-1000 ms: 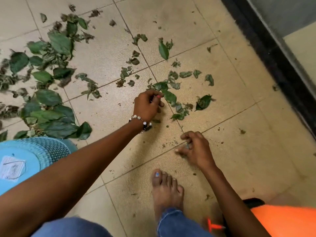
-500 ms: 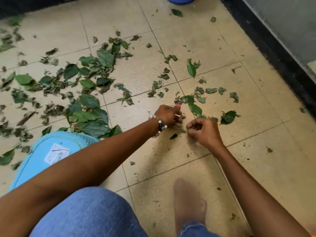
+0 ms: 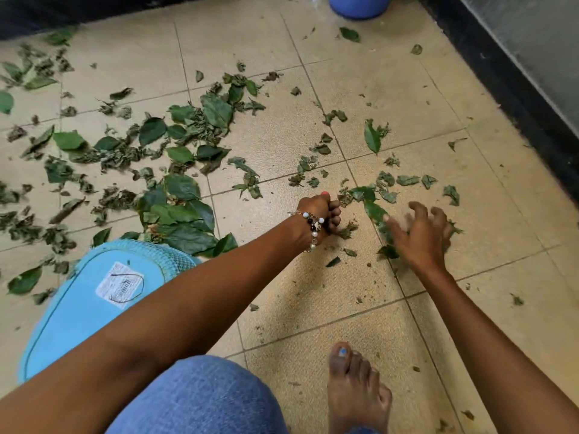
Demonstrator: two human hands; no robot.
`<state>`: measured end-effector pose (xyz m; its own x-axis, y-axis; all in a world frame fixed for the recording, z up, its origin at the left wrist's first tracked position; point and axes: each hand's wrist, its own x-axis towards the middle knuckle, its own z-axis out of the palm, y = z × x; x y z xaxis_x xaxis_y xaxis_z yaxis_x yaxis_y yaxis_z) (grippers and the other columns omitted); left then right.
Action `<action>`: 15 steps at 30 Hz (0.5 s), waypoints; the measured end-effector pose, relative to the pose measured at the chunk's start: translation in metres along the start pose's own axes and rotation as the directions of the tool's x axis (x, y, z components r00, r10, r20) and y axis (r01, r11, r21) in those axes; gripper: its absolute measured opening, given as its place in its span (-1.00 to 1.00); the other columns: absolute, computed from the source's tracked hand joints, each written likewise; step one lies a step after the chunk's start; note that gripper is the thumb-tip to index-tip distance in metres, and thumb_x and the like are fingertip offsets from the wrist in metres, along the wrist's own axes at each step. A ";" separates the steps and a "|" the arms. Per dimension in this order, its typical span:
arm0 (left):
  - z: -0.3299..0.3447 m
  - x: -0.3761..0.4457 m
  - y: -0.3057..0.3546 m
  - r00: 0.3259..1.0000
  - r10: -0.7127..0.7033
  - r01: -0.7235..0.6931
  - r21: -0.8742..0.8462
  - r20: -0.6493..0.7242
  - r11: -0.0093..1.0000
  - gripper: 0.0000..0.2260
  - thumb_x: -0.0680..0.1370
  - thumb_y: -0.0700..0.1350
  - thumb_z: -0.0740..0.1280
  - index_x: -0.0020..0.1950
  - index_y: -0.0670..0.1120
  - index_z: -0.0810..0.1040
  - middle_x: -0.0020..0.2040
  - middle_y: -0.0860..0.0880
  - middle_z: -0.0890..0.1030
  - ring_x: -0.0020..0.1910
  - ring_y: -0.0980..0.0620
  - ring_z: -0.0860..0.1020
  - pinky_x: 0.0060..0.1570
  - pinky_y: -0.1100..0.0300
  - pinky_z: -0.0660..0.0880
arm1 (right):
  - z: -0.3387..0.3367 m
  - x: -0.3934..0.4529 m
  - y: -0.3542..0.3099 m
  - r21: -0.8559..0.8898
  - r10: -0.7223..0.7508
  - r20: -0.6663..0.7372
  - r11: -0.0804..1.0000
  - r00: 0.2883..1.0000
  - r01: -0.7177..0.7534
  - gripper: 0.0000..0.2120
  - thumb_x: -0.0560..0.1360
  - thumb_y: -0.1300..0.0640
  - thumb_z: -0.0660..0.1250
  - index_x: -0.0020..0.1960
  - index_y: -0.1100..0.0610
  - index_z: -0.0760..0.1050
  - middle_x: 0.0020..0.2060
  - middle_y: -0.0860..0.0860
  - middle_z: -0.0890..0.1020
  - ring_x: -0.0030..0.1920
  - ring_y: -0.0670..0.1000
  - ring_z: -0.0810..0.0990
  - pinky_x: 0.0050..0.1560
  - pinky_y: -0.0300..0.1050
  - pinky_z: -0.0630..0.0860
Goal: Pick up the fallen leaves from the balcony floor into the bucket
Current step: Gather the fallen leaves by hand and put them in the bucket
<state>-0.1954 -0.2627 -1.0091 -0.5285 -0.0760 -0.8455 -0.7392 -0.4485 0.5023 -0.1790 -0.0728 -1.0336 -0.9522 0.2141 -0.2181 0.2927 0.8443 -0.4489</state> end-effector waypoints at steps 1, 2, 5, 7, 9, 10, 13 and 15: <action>-0.001 0.001 0.001 1.000 0.000 0.000 -0.006 -0.001 1.000 -0.65 0.68 -0.07 0.10 -0.24 -0.17 0.43 -0.39 -0.06 0.40 -0.54 0.06 0.32 -0.53 0.32 0.20 | 0.004 -0.002 0.012 -0.057 0.011 0.070 0.998 0.997 -0.007 -0.31 0.49 -0.28 0.27 0.49 0.03 0.21 0.52 0.23 0.08 0.51 0.28 -0.01 0.43 0.31 0.08; -0.002 0.002 0.001 1.000 -0.004 0.004 -0.014 0.002 1.000 -0.65 0.68 -0.06 0.10 -0.25 -0.16 0.42 -0.39 -0.06 0.39 -0.52 0.05 0.32 -0.51 0.29 0.20 | 0.008 -0.006 0.020 -0.088 0.003 0.126 0.996 0.992 0.008 -0.21 0.45 -0.36 0.23 0.53 0.00 0.11 0.55 0.22 -0.04 0.53 0.29 -0.14 0.46 0.35 -0.05; -0.002 0.003 -0.002 1.000 -0.012 0.012 -0.023 0.015 1.000 -0.65 0.68 -0.06 0.10 -0.26 -0.17 0.40 -0.37 -0.07 0.37 -0.46 0.02 0.31 -0.47 0.26 0.20 | 0.019 -0.013 0.030 -0.124 -0.092 0.218 0.985 0.972 0.121 -0.08 0.39 -0.43 0.18 0.58 0.01 -0.03 0.56 0.18 -0.18 0.52 0.25 -0.30 0.47 0.31 -0.21; -0.001 0.004 -0.005 1.000 -0.016 0.017 -0.021 0.022 1.000 -0.65 0.68 -0.08 0.10 -0.27 -0.17 0.38 -0.37 -0.08 0.35 -0.46 0.01 0.31 -0.50 0.25 0.21 | 0.019 -0.013 0.027 -0.104 -0.197 0.264 0.967 0.944 0.231 -0.10 0.41 -0.39 0.20 0.58 0.02 -0.01 0.56 0.16 -0.17 0.53 0.22 -0.29 0.48 0.28 -0.16; 0.000 0.004 -0.007 1.000 -0.019 0.020 -0.026 0.023 0.999 -0.67 0.68 -0.10 0.10 -0.25 -0.18 0.38 -0.36 -0.08 0.34 -0.45 0.02 0.29 -0.52 0.26 0.21 | 0.015 -0.011 0.028 -0.076 -0.293 0.343 0.938 0.892 0.337 -0.19 0.47 -0.24 0.30 0.58 -0.04 0.02 0.57 0.10 -0.17 0.54 0.16 -0.28 0.48 0.23 -0.10; 0.001 0.005 -0.007 1.000 -0.016 0.017 -0.019 0.020 1.000 -0.67 0.68 -0.10 0.11 -0.24 -0.19 0.39 -0.36 -0.09 0.36 -0.46 0.01 0.30 -0.54 0.28 0.22 | 0.012 -0.010 0.030 -0.066 -0.330 0.388 0.921 0.861 0.383 -0.24 0.49 -0.13 0.35 0.57 -0.07 0.04 0.57 0.06 -0.16 0.54 0.13 -0.26 0.49 0.19 -0.08; 0.000 0.009 -0.008 1.000 -0.010 0.010 0.014 0.020 1.000 -0.68 0.68 -0.08 0.12 -0.22 -0.19 0.41 -0.37 -0.10 0.38 -0.47 0.01 0.31 -0.55 0.31 0.23 | 0.004 -0.002 0.041 -0.089 -0.414 0.447 0.862 0.793 0.500 -0.32 0.49 0.11 0.42 0.53 -0.05 0.20 0.57 0.01 -0.01 0.55 0.15 -0.10 0.49 0.10 -0.02; 0.002 0.007 -0.006 1.000 -0.012 0.012 0.019 0.021 1.000 -0.66 0.68 -0.06 0.12 -0.24 -0.19 0.39 -0.37 -0.09 0.35 -0.45 0.02 0.29 -0.53 0.29 0.21 | 0.003 0.003 0.048 -0.105 -0.502 0.382 0.810 0.776 0.576 -0.43 0.46 0.30 0.43 0.42 0.06 0.41 0.50 0.09 0.25 0.50 0.23 0.16 0.45 0.03 0.15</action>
<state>-0.1956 -0.2588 -1.0182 -0.5280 -0.0520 -0.8476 -0.7533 -0.4321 0.4958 -0.1675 -0.0326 -1.0585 -0.8519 -0.4457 -0.2750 -0.3209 0.8592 -0.3985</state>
